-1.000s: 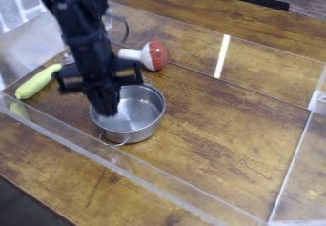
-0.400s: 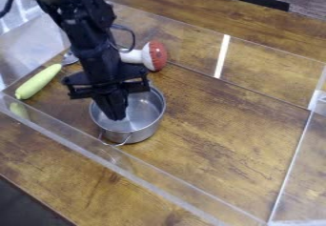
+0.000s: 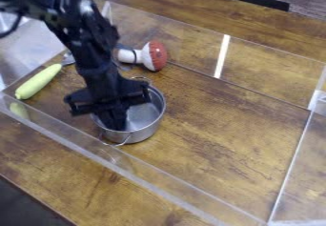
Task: Put the mushroom in the silver pot
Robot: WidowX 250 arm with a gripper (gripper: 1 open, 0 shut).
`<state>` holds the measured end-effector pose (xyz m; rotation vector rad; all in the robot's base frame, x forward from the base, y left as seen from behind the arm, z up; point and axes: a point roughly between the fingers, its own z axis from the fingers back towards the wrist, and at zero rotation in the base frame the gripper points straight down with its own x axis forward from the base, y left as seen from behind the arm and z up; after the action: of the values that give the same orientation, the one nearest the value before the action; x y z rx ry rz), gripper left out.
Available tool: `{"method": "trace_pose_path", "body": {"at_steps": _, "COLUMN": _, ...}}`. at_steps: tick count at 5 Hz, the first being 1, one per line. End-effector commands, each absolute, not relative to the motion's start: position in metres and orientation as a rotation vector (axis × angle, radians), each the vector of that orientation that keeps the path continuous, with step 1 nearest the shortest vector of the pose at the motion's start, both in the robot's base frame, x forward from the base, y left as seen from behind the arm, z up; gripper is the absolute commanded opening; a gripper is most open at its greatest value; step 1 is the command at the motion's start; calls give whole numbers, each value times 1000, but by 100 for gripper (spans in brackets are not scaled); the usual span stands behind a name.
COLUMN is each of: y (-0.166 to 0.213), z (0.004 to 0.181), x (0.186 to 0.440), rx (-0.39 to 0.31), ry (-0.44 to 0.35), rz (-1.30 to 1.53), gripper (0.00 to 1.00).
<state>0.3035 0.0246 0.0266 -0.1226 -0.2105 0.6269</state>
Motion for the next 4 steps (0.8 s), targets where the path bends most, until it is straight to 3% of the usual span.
{"method": "trace_pose_path", "body": {"at_steps": 1, "y": 21, "z": 41, "x": 312, "rx": -130, "ry": -246, "rz": 630, "gripper": 100}}
{"method": "trace_pose_path", "body": {"at_steps": 4, "y": 27, "z": 58, "x": 339, "rx": -167, "ry": -247, "rz": 701, "gripper": 100}}
